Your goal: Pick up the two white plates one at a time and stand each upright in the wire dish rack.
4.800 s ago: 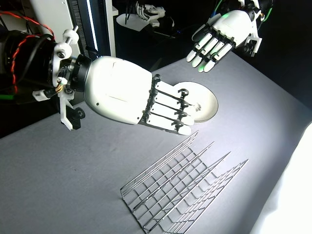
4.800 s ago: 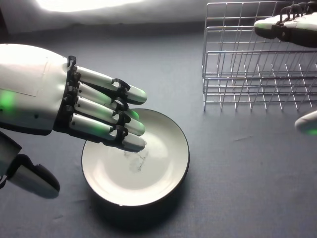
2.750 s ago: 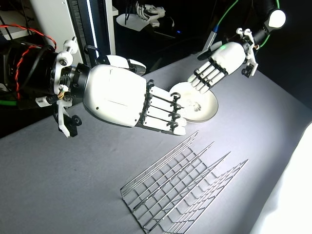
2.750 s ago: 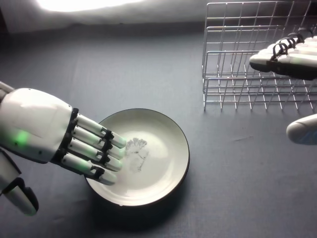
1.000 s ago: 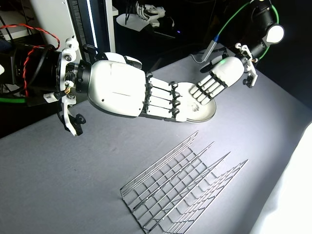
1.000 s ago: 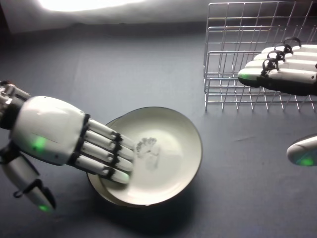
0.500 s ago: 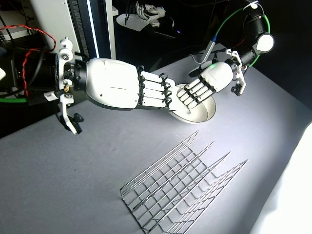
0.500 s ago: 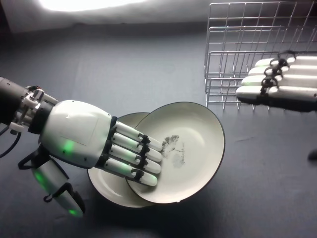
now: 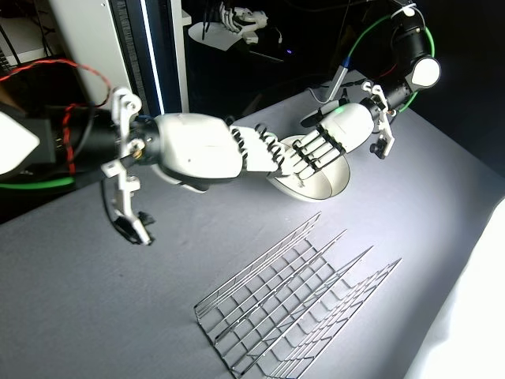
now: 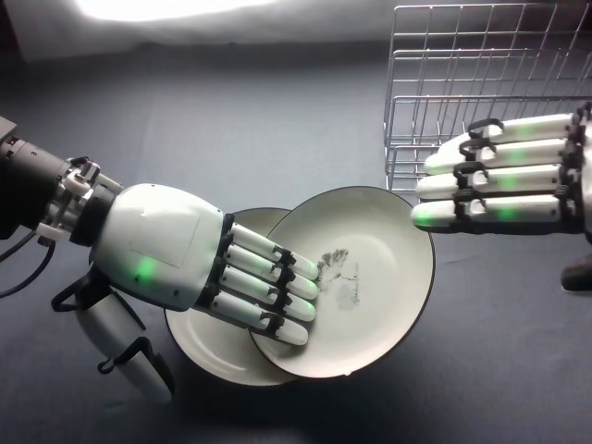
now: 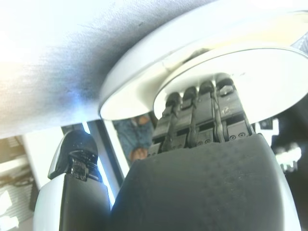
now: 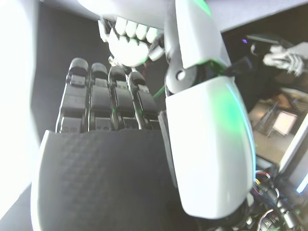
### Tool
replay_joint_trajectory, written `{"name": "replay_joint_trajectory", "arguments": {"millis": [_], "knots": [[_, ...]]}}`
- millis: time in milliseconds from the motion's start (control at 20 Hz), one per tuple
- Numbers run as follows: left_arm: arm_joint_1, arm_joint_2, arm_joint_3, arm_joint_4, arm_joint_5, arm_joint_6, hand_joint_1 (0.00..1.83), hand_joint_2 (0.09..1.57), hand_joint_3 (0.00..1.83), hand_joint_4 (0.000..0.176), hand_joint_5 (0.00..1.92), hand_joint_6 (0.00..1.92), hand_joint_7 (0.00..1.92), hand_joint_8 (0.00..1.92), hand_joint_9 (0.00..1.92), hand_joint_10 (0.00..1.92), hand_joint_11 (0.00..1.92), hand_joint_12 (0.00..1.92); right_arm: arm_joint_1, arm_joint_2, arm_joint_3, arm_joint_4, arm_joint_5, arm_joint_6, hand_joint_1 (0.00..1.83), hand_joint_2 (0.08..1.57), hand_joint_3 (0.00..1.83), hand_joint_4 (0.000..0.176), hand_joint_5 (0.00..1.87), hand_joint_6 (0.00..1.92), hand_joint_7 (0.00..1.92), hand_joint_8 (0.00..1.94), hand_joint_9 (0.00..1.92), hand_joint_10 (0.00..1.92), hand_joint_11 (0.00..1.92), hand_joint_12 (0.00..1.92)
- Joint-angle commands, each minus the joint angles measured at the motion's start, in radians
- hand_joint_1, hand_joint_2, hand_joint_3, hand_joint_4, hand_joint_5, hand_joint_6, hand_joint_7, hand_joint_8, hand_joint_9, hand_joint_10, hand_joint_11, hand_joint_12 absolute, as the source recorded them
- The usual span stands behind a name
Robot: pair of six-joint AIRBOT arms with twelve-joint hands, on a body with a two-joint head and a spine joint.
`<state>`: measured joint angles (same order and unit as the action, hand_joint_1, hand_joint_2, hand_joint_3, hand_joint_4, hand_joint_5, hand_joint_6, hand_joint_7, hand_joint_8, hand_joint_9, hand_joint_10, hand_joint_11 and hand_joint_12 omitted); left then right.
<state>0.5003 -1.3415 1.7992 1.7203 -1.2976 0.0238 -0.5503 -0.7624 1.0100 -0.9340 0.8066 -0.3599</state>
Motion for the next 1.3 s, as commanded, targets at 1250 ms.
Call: {"name": "replay_joint_trajectory", "arguments": {"millis": [1250], "knots": [[0.027, 0.003, 0.026, -0.066, 0.01, -0.019, 0.0, 1.18, 0.0, 0.0, 0.0, 0.0, 0.0, 0.0, 0.0, 0.0, 0.0, 0.0, 0.038, -0.052, 0.001, -0.04, 0.01, 0.015, 1.08, 0.91, 0.0, 0.0, 0.0, 0.0, 0.0, 0.0, 0.0, 0.0, 0.0, 0.21]]}}
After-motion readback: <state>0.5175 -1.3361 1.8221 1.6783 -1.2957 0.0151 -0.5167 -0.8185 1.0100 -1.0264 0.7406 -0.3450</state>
